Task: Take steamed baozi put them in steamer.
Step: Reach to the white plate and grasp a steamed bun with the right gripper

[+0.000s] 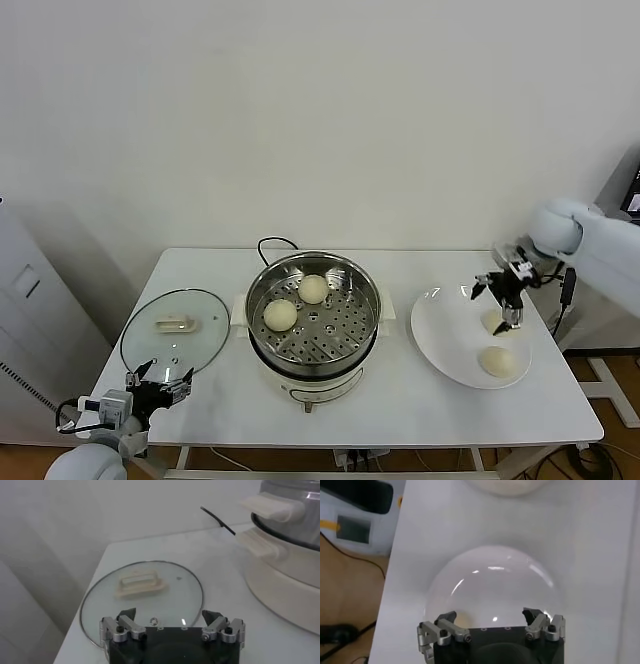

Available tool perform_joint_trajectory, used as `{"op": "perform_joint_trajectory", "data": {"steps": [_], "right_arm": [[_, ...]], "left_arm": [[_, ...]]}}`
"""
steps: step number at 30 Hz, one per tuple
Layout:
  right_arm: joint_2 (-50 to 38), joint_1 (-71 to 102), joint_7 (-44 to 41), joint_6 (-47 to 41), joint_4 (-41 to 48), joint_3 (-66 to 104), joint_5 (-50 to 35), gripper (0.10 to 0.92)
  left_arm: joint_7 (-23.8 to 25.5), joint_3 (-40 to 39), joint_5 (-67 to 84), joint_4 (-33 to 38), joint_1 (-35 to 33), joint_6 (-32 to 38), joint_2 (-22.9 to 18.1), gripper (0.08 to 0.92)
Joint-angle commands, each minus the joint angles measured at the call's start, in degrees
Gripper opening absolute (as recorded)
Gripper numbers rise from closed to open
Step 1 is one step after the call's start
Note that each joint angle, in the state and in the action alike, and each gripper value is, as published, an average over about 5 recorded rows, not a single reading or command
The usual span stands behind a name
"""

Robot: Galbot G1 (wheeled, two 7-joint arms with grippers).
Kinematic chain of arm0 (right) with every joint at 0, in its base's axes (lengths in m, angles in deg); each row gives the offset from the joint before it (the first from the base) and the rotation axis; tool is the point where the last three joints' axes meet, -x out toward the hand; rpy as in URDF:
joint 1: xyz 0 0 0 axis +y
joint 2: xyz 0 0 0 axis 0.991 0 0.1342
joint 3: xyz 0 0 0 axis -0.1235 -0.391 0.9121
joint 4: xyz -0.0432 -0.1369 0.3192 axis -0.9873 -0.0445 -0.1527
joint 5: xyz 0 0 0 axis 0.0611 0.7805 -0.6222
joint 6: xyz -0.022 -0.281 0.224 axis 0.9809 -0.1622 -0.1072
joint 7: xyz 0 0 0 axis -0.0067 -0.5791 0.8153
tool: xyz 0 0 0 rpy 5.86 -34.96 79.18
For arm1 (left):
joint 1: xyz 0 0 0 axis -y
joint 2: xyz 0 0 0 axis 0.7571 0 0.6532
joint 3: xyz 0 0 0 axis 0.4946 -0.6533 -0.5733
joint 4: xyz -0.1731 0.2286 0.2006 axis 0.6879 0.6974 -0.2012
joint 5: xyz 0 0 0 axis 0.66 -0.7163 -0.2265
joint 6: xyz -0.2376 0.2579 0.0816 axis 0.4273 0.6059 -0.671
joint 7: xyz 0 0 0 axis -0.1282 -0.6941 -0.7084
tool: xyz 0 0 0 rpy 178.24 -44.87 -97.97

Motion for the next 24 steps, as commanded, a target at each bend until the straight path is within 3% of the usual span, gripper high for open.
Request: {"op": "perform_joint_trajectory", "data": {"steps": [1,24], "right_arm": [[-2.64,10.22,2.71,-0.53,0.51,6.61,4.76,0.823],[0.84,19.56,3.95,0.66,6.08,14.96,10.76,0.817]], "left_arm": [[0.04,-0.09,0.02,-0.13,0.02,0.05,0.05,0.823],[0.09,-0.44,-0.39,-0.24,-0.23,-0.05,0.15,0.823]]}}
